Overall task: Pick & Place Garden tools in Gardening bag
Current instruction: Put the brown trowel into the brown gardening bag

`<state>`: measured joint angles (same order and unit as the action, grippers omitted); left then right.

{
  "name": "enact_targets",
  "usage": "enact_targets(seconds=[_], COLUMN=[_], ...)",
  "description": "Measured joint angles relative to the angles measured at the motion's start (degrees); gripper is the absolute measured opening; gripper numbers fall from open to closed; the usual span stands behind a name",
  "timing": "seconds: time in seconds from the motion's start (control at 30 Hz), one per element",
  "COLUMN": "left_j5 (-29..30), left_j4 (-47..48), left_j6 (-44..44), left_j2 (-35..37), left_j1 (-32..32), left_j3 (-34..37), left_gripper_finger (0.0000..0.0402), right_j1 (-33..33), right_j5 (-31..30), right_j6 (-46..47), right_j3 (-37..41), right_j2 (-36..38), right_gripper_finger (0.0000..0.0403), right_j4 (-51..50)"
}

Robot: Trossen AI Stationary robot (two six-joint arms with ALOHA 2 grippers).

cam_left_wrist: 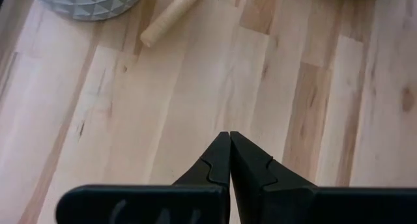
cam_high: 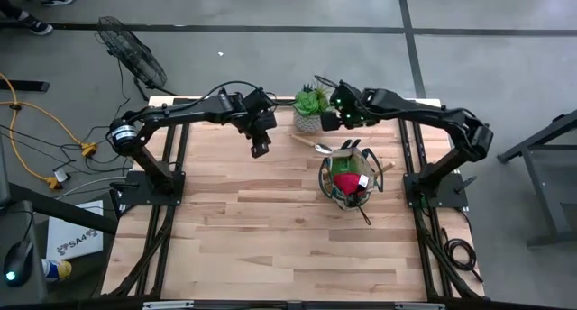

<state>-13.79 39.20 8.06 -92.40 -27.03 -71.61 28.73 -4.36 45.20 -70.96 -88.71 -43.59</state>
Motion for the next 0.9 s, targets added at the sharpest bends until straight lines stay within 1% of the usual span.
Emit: enact_targets(seconds=[0.13, 0.33, 0.5, 0.67, 0.73, 0.9], left_j5=[-1.9, -2.2, -2.2, -2.1, -2.1, -2.2], left_j4=[0.0, 0.0, 1.9, 3.0, 3.0, 3.0], left_j6=[0.7, 1.0, 2.4, 3.3, 3.7, 4.2], left_j2=[0.0, 0.0, 0.0, 0.0, 0.0, 0.0], left_j1=[0.0, 0.0, 0.0, 0.0, 0.0, 0.0], left_j3=[0.0, 0.0, 0.0, 0.0, 0.0, 0.0], left_gripper_finger=[0.0000, 0.0000, 0.0000, 0.0000, 0.0000, 0.0000], right_j1=[1.2, 2.7, 3.1, 3.6, 3.3, 2.2], right_j5=[-0.8, -1.0, 0.7, 4.4, 4.9, 5.1], right_j6=[4.8, 4.8, 3.3, 2.3, -0.9, -16.0], right_j3=[0.0, 0.0, 0.0, 0.0, 0.0, 0.0], right_j2=[0.0, -2.2, -6.1, -8.5, -9.1, -10.3], right_gripper_finger=[0.0238, 0.0238, 0.0238, 0.0238, 0.0238, 0.0238], right_j4=[-3.0, -4.8, -6.0, -6.1, -6.0, -5.9])
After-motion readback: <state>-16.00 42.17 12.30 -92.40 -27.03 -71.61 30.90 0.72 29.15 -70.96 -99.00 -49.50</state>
